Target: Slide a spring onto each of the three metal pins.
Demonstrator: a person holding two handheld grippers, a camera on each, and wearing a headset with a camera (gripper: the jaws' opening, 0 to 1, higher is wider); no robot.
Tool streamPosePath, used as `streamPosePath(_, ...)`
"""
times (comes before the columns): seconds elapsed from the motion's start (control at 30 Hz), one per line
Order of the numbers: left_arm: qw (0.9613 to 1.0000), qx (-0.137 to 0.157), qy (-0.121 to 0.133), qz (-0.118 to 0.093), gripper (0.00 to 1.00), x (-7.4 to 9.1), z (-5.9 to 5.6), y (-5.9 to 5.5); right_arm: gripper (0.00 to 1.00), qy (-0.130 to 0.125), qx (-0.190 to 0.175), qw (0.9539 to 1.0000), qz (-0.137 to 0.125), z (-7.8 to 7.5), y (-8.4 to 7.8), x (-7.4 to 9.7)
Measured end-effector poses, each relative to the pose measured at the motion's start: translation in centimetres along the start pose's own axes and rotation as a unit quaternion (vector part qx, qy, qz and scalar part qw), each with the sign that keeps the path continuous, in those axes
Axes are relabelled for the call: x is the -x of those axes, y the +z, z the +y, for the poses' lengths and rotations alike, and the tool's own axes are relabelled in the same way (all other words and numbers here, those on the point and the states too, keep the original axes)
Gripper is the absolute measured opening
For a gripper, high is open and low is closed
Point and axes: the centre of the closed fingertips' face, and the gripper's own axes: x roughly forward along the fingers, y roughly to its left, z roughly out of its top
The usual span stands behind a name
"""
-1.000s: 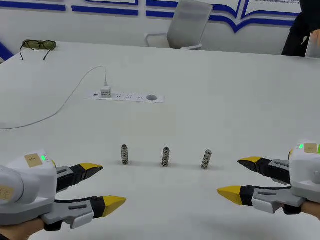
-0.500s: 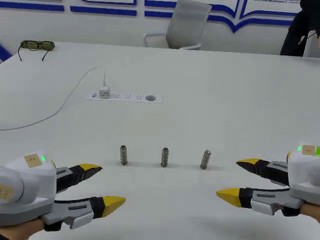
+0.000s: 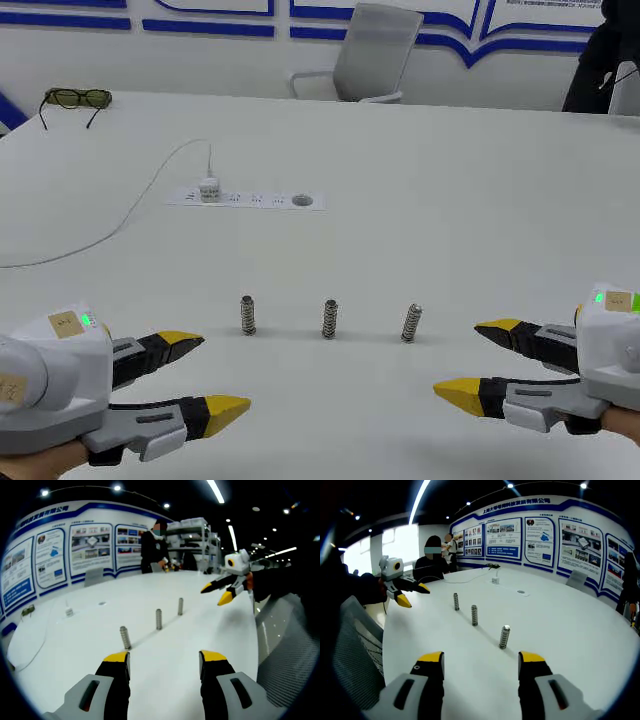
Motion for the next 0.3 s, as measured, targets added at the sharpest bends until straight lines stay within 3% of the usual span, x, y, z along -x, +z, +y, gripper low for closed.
streamPosePath(0.3, 1.0000, 0.000, 0.002, 0.001, 0.56, 0.13, 0.05, 0.06, 0.61, -0.001, 0.000, 1.0000, 0.000, -0.06, 0.03, 0.02)
